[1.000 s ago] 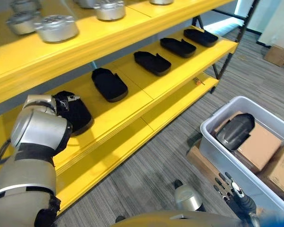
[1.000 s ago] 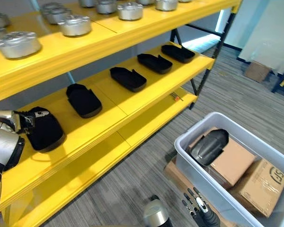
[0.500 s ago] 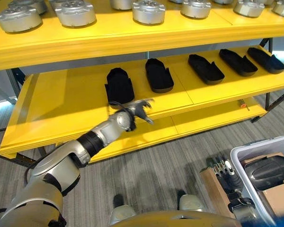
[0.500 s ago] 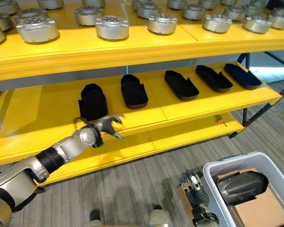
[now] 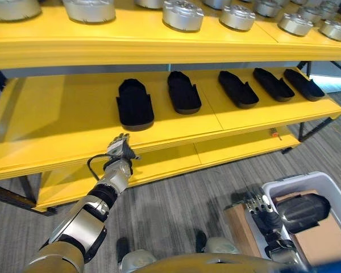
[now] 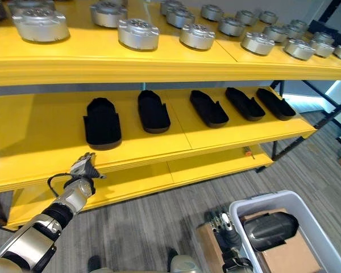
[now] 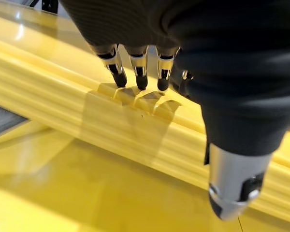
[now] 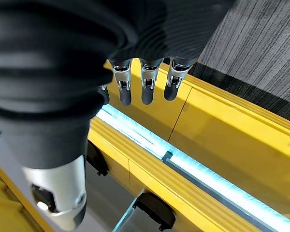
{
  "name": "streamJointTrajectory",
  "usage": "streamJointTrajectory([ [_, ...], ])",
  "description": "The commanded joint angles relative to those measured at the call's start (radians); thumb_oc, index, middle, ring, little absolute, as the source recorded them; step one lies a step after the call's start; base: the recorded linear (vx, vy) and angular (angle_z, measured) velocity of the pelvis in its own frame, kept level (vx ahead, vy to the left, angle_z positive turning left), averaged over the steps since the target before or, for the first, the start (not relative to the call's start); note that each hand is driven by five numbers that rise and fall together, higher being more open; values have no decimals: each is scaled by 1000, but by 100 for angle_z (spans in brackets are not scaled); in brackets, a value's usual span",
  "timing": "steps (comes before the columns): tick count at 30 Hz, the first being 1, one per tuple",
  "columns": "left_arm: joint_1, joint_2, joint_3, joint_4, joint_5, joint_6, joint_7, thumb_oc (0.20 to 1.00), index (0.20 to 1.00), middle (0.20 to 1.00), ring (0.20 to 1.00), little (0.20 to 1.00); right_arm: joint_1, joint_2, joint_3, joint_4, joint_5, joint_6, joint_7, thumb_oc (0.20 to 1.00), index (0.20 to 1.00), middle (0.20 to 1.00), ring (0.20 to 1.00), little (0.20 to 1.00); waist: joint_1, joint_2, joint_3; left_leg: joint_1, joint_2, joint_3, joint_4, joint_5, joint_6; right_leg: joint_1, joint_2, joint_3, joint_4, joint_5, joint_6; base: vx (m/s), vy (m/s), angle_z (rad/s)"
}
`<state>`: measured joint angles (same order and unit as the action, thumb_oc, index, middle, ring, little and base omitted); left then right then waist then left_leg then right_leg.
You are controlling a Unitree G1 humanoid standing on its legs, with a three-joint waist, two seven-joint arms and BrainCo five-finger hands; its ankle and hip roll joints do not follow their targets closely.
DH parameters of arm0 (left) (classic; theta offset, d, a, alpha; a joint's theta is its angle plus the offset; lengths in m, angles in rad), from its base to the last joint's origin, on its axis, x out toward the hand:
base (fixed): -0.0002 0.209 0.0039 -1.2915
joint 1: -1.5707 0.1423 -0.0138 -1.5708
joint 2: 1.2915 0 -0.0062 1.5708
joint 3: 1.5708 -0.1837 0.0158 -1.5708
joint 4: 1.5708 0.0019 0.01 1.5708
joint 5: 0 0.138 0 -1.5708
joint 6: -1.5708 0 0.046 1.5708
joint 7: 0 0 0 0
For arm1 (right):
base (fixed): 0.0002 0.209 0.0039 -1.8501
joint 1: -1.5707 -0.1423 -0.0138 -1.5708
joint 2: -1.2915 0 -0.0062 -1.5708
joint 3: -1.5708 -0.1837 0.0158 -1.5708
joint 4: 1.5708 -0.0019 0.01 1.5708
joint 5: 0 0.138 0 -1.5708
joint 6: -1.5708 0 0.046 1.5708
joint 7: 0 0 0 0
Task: Move parts from the plastic box to the shelf.
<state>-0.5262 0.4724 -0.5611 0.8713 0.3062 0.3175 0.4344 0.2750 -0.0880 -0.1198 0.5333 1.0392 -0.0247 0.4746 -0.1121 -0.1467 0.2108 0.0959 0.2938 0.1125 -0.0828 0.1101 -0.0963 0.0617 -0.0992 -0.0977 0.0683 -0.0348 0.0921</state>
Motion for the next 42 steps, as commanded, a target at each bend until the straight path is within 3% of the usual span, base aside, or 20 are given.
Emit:
streamJointTrajectory([
  [1, -173, 93, 14, 49, 10, -37, 109, 1000, 1000, 1000, 1000, 1000, -36, 55, -3, -107, 85, -2, 2, 1000, 1000, 1000, 1000, 1000, 19, -117, 118, 131, 65, -9, -4, -107, 25, -13, -74, 38, -67, 130, -84, -10, -57, -8],
  [10, -145, 145, 10, 95, -4, -65, 173, 1000, 1000, 1000, 1000, 1000, -28, 38, 54, -127, 148, -7, -8, 1000, 1000, 1000, 1000, 1000, 55, -155, 172, 145, 77, -2, -4, -110, 14, -10, -55, 50, -63, 127, -90, -2, -45, -8],
  [18, -103, 199, 10, 60, 19, -76, 187, 1000, 1000, 1000, 1000, 1000, -4, 14, 75, -135, 169, -12, -6, 1000, 1000, 1000, 1000, 1000, 66, -164, 174, 145, 83, 2, -4, -111, 9, -11, -48, 54, -63, 128, -96, 6, -19, -1],
  [42, -173, 117, -168, 30, 82, -97, 144, 1000, 1000, 1000, 1000, 1000, 45, -58, 106, -174, 225, -10, -15, 1000, 1000, 1000, 1000, 1000, 31, -147, 123, 131, 86, 4, -4, -103, 6, -30, -56, 55, -55, 128, -100, 1, -1, 0],
])
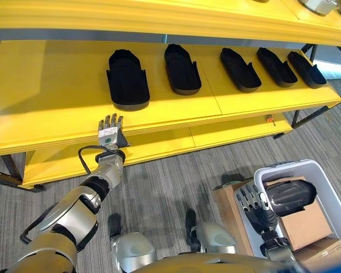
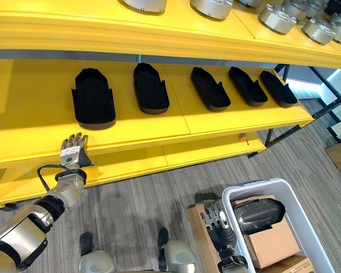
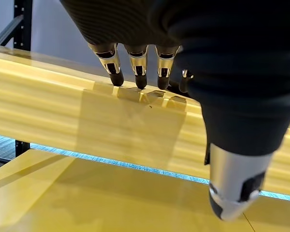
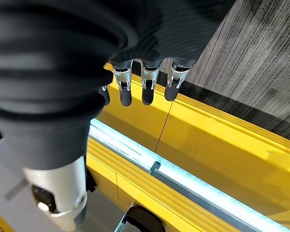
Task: Move parts from the plastic box to the shelf.
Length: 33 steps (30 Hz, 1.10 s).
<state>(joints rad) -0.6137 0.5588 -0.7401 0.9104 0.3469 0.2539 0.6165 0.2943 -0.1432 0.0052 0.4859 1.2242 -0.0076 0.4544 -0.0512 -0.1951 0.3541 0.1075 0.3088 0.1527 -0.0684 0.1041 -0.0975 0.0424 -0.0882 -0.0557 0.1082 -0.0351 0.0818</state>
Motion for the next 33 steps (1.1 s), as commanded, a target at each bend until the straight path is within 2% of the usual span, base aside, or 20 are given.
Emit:
streamJointTrajectory([
  [1, -89, 27, 7, -10, 42, -34, -39, 1000, 1000, 1000, 1000, 1000, 27, -6, -17, -129, 41, -28, 6, 1000, 1000, 1000, 1000, 1000, -32, -98, -21, 120, 71, -37, -19, -96, 8, -11, -67, 13, -94, 129, -89, 0, 0, 0],
  [17, -135, -42, -63, -19, 66, -41, -55, 1000, 1000, 1000, 1000, 1000, 43, -15, -4, -148, 47, -32, 2, 1000, 1000, 1000, 1000, 1000, -47, -84, -40, 120, 69, -38, -19, -93, 7, -14, -72, 8, -92, 129, -88, -2, -1, 0],
  [22, -158, -97, -88, 18, 60, -42, -54, 1000, 1000, 1000, 1000, 1000, 52, -22, 6, -149, 49, -34, 0, 1000, 1000, 1000, 1000, 1000, -56, -81, -48, 120, 66, -39, -19, -94, 7, -16, -72, 7, -95, 129, -89, 0, 0, 0],
  [30, -160, -86, -71, 42, 35, -26, -47, 1000, 1000, 1000, 1000, 1000, 56, -27, 8, -144, 40, -37, 4, 1000, 1000, 1000, 1000, 1000, -56, -77, -50, 118, 66, -38, -19, -96, 6, -14, -72, 8, -97, 130, -88, 0, 0, 0],
  [33, -149, -50, -52, 46, 22, -16, -41, 1000, 1000, 1000, 1000, 1000, 54, -28, 7, -143, 38, -36, 7, 1000, 1000, 1000, 1000, 1000, -52, -75, -47, 117, 67, -36, -19, -95, 6, -13, -73, 7, -97, 130, -87, 0, 0, 0],
])
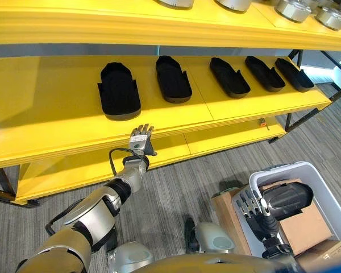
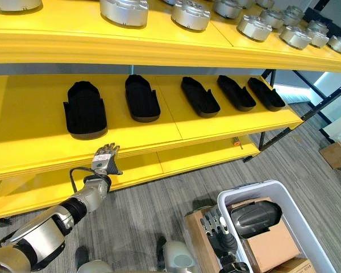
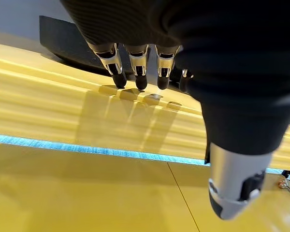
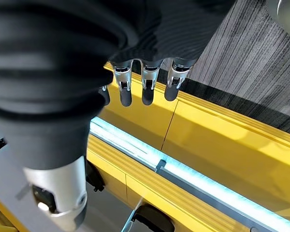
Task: Move parts from the plastic box to the shelf.
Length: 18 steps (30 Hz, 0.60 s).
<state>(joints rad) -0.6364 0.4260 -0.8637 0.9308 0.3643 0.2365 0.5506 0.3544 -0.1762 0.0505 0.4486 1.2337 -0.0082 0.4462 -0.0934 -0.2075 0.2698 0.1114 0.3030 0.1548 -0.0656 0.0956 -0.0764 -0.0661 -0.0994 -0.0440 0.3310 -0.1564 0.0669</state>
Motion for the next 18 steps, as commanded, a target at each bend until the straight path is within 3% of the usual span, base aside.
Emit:
streamJointTrajectory([
  [1, -116, 110, 87, 15, 0, 6, 28, 1000, 1000, 1000, 1000, 1000, -5, 5, -40, -104, 28, -36, 17, 1000, 1000, 1000, 1000, 1000, -8, -63, 37, 113, 74, -37, -22, -86, -16, 96, -62, -5, -321, 252, -71, 0, 0, 0],
  [18, -17, 290, 179, -70, -2, 23, 31, 1000, 1000, 1000, 1000, 1000, -8, -4, -55, -121, 37, -36, 17, 1000, 1000, 1000, 1000, 1000, 6, -64, 37, 116, 78, -32, -22, -84, -18, 97, -61, -3, -318, 252, -70, 0, 0, 0],
])
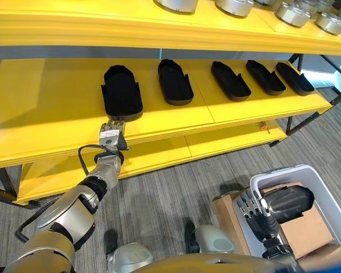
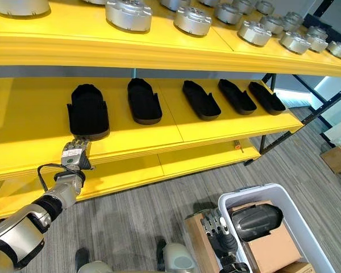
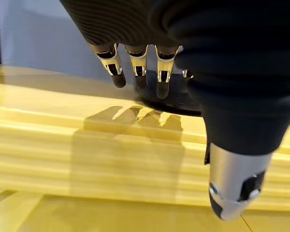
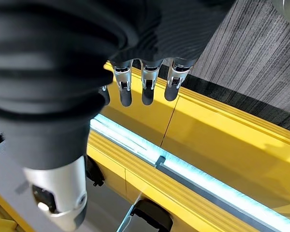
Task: Move parts from the plastic box to the shelf.
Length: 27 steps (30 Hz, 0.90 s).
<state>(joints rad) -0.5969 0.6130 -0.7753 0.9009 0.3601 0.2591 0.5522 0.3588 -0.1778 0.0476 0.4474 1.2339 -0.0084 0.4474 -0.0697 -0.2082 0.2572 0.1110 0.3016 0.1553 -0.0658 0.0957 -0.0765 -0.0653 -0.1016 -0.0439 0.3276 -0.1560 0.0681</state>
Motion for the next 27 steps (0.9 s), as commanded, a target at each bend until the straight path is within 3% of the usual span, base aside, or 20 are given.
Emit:
streamJointTrajectory([
  [1, -57, 103, 90, -40, 2, 0, 30, 1000, 1000, 1000, 1000, 1000, -13, -3, -52, -119, 37, -36, 16, 1000, 1000, 1000, 1000, 1000, -17, -63, 50, 116, 79, -33, -21, -84, -18, 96, -59, -3, -314, 252, -71, 0, 0, 0],
  [10, -99, 60, 48, 16, -15, -14, 27, 1000, 1000, 1000, 1000, 1000, -9, -19, -47, -123, 41, -32, 13, 1000, 1000, 1000, 1000, 1000, -23, -67, 54, 117, 78, -32, -21, -84, -18, 96, -57, -3, -315, 253, -72, 0, 0, 0],
  [13, -133, 5, 11, 80, -32, -25, 23, 1000, 1000, 1000, 1000, 1000, -7, -24, -41, -123, 45, -29, 7, 1000, 1000, 1000, 1000, 1000, -29, -70, 58, 119, 75, -31, -21, -86, -17, 97, -57, -4, -315, 253, -72, 0, 0, 0],
  [27, -147, -36, -1, 122, -45, -25, 22, 1000, 1000, 1000, 1000, 1000, 3, -24, -36, -127, 47, -31, 7, 1000, 1000, 1000, 1000, 1000, -36, -68, 62, 122, 75, -32, -21, -87, -15, 93, -59, -2, -311, 252, -71, 0, 0, 0],
])
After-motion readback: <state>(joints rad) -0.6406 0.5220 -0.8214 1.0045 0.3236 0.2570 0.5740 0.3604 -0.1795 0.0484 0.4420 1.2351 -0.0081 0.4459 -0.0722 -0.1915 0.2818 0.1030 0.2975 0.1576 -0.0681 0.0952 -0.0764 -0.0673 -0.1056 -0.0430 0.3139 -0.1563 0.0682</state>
